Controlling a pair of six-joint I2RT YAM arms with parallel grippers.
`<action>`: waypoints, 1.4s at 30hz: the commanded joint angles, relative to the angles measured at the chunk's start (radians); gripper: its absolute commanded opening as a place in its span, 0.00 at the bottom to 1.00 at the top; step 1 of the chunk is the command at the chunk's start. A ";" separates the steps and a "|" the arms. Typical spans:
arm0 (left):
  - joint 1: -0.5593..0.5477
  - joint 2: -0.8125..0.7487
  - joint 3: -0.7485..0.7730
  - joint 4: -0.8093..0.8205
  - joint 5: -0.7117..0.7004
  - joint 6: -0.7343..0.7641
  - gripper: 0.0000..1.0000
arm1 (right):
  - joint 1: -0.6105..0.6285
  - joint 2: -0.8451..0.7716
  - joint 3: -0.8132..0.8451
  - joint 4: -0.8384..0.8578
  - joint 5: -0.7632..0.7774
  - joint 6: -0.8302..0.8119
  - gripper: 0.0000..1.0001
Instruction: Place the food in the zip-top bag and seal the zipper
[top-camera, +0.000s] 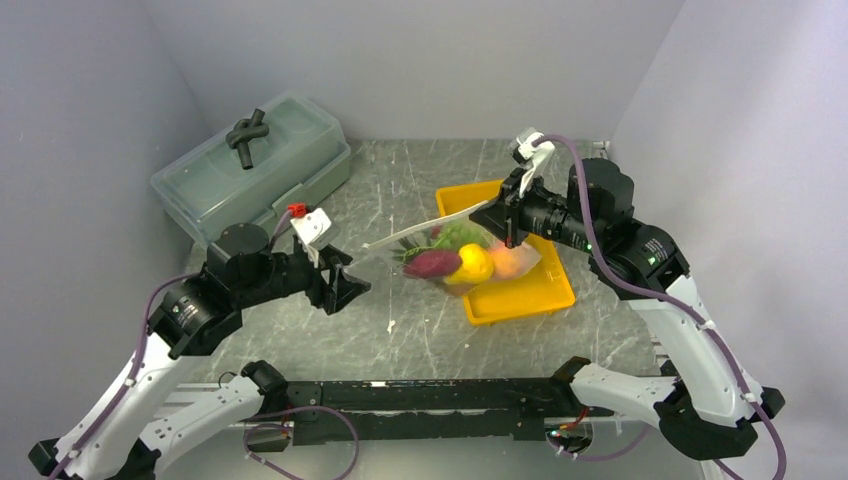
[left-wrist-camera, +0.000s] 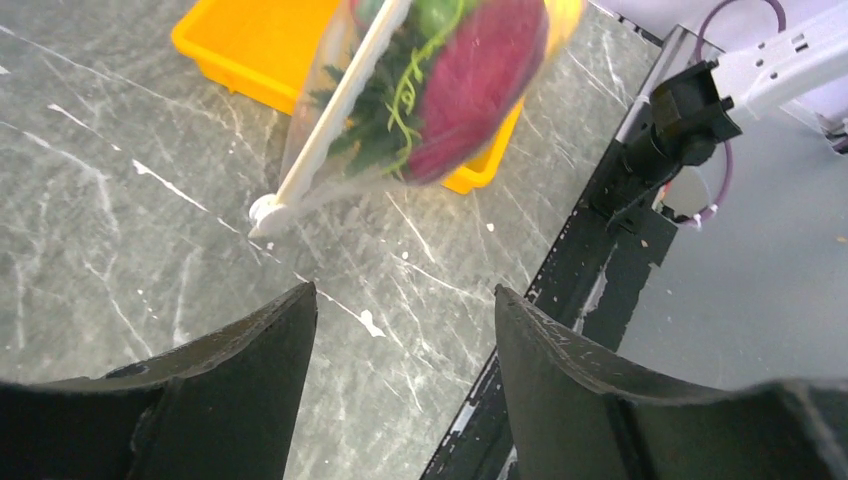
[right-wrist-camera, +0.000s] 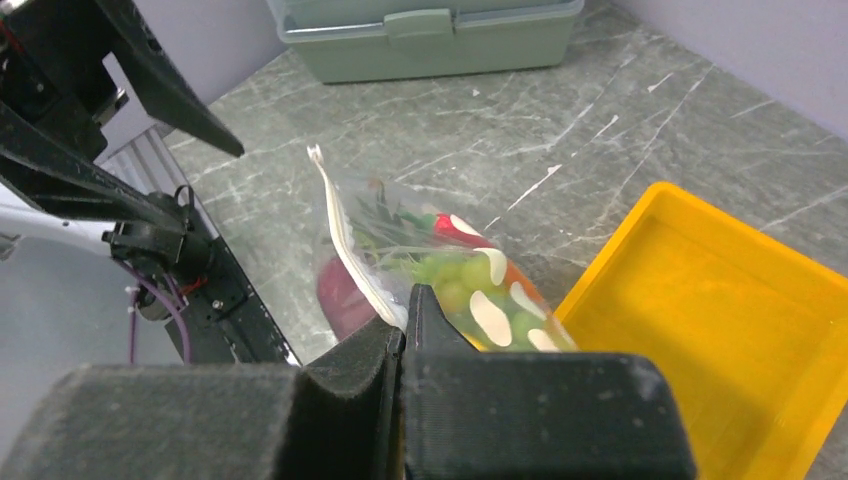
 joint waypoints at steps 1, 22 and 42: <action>0.000 0.004 0.053 0.064 -0.061 0.012 0.72 | -0.003 -0.011 0.032 0.043 -0.065 -0.033 0.00; -0.001 0.135 0.109 0.181 0.128 0.043 1.00 | -0.003 0.007 -0.040 0.014 -0.342 -0.096 0.00; -0.001 0.272 0.068 0.371 0.434 -0.051 1.00 | -0.001 0.006 -0.138 0.197 -0.520 -0.004 0.00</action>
